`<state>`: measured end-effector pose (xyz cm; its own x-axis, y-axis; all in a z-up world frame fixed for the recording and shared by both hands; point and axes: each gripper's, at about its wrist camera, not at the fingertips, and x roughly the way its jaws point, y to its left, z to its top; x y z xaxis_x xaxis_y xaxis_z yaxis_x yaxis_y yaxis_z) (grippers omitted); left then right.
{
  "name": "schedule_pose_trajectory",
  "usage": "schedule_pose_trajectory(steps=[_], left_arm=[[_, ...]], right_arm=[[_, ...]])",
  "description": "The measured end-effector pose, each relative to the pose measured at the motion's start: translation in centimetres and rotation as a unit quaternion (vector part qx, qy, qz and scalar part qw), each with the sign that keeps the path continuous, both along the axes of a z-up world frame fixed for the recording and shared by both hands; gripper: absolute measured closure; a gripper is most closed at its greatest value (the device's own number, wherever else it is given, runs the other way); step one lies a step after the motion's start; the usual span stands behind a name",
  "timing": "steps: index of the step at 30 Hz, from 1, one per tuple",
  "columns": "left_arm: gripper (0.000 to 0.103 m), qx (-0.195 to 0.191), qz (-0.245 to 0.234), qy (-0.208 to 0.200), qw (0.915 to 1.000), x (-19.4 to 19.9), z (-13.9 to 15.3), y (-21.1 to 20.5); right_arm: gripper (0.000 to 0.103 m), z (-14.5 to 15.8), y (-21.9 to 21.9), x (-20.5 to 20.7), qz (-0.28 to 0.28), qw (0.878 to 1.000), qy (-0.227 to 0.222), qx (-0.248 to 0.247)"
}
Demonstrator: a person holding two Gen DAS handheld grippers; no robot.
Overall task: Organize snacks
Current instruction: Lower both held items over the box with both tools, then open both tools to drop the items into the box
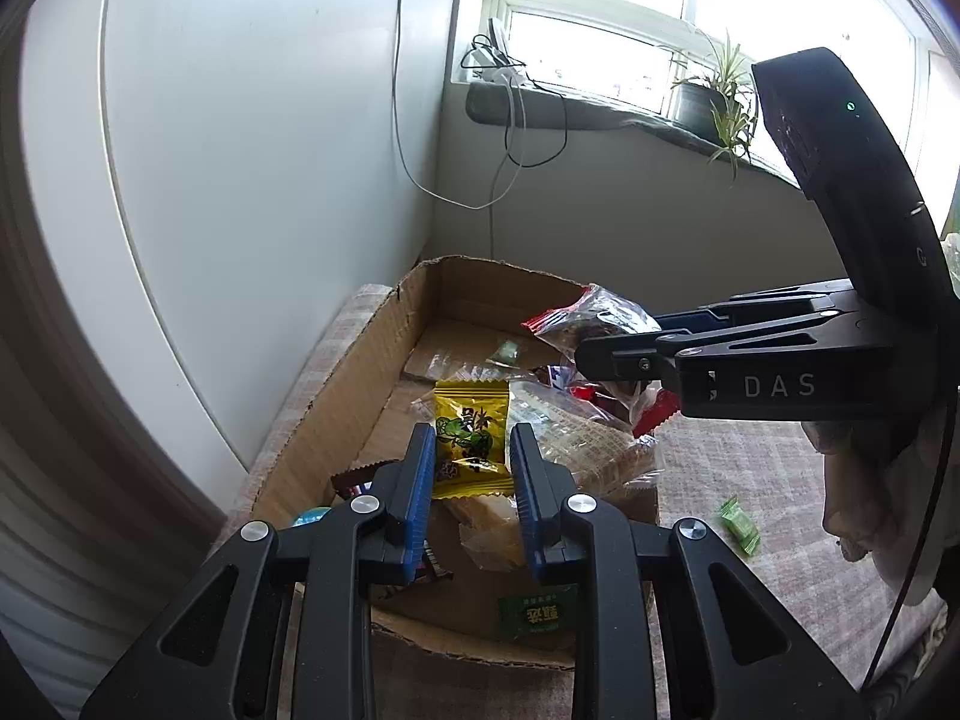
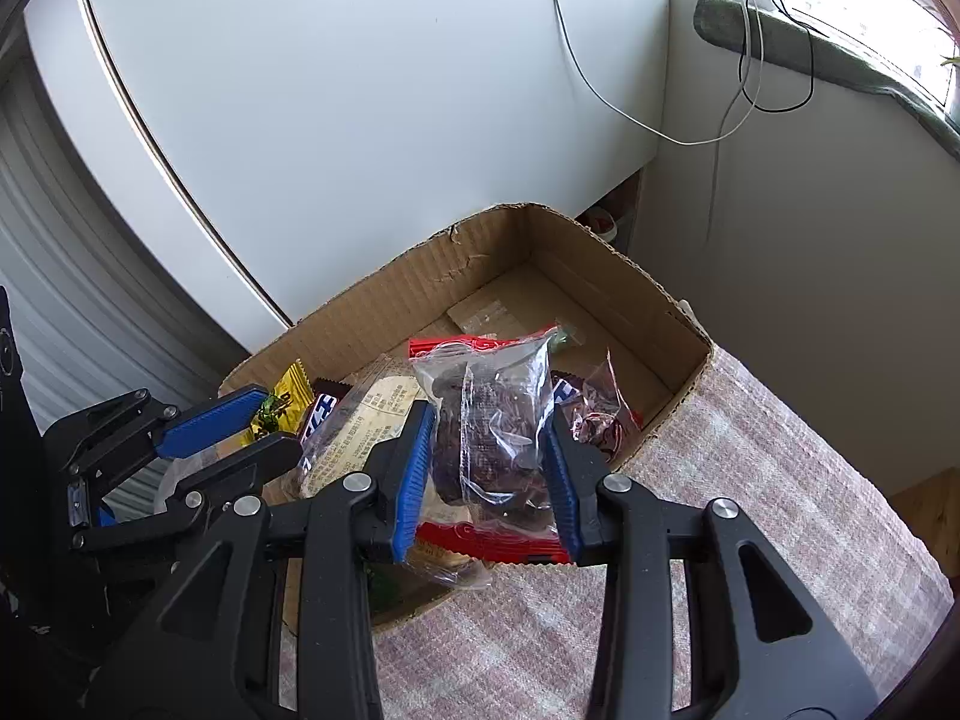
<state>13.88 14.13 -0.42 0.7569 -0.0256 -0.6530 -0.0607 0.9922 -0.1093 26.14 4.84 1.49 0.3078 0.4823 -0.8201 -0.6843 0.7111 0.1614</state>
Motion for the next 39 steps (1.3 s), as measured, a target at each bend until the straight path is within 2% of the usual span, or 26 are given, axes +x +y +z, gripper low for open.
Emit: schedule_pose_trajectory(steps=[15,18,20,22,26,28,39], left_arm=[[0.078,-0.007,0.005,0.009,0.9999,0.8,-0.5,0.7],[0.068,-0.007,0.005,0.009,0.9999,0.8,-0.6,0.8],[0.059,-0.006,0.007,0.008,0.9999,0.7,-0.5,0.8],[0.057,-0.007,0.007,0.008,0.9999,0.7,-0.5,0.9],[0.042,-0.007,0.010,0.007,0.9999,0.6,-0.4,1.0],[0.039,-0.008,0.010,0.006,0.9999,0.6,-0.4,1.0],[0.036,-0.006,0.010,0.005,0.9999,0.3,0.0,1.0]], right_arm=[[0.065,-1.0,0.8,1.1,0.002,1.000,0.006,-0.006],[0.064,-1.3,0.9,1.3,0.001,1.000,0.007,-0.011],[0.059,-1.4,0.9,1.4,-0.001,1.000,0.005,-0.013],[0.038,-1.3,0.8,1.5,-0.007,1.000,-0.001,-0.010],[0.025,-1.0,0.6,1.6,-0.019,1.000,-0.013,-0.009],[0.015,-0.8,0.5,1.7,-0.025,0.999,-0.018,-0.010],[0.014,-0.2,-0.3,1.3,-0.030,0.999,-0.023,-0.008]])
